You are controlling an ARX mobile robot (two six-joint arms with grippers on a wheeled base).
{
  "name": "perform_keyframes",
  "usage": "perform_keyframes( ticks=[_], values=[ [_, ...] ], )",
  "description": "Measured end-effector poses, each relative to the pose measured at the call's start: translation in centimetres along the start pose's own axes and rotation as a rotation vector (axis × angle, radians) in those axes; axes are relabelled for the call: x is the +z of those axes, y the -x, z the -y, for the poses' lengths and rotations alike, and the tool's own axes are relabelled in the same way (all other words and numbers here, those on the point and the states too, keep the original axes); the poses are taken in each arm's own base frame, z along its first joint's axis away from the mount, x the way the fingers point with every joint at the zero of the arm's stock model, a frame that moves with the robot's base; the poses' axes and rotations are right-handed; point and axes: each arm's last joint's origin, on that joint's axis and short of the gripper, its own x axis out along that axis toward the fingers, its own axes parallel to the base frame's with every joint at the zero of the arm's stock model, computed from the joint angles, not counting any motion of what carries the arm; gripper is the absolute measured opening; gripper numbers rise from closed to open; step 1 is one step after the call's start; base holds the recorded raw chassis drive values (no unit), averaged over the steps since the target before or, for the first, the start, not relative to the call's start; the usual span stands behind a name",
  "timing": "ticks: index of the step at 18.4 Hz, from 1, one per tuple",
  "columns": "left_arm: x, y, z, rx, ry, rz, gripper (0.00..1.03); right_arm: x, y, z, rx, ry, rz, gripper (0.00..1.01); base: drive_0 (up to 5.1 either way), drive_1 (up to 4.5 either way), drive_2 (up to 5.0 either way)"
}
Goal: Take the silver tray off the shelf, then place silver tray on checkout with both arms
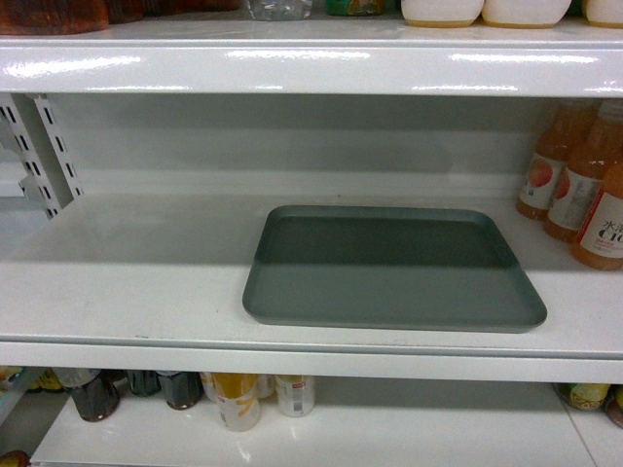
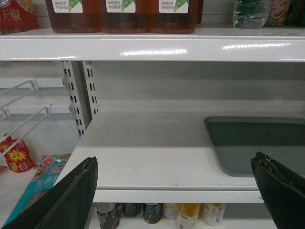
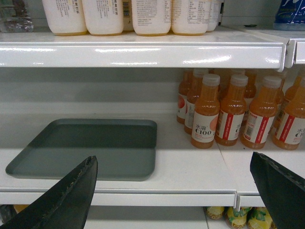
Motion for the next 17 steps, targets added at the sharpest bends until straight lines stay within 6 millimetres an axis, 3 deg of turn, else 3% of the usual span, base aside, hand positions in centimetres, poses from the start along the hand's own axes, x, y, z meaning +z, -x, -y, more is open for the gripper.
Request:
perform_keyframes(
  ticks=[17],
  values=[
    [0.00, 0.00, 0.00, 0.000, 0.000, 0.000, 0.98, 0.00, 0.00, 0.00, 0.000, 0.000, 0.000, 0.98, 0.0, 0.00, 0.0]
  ],
)
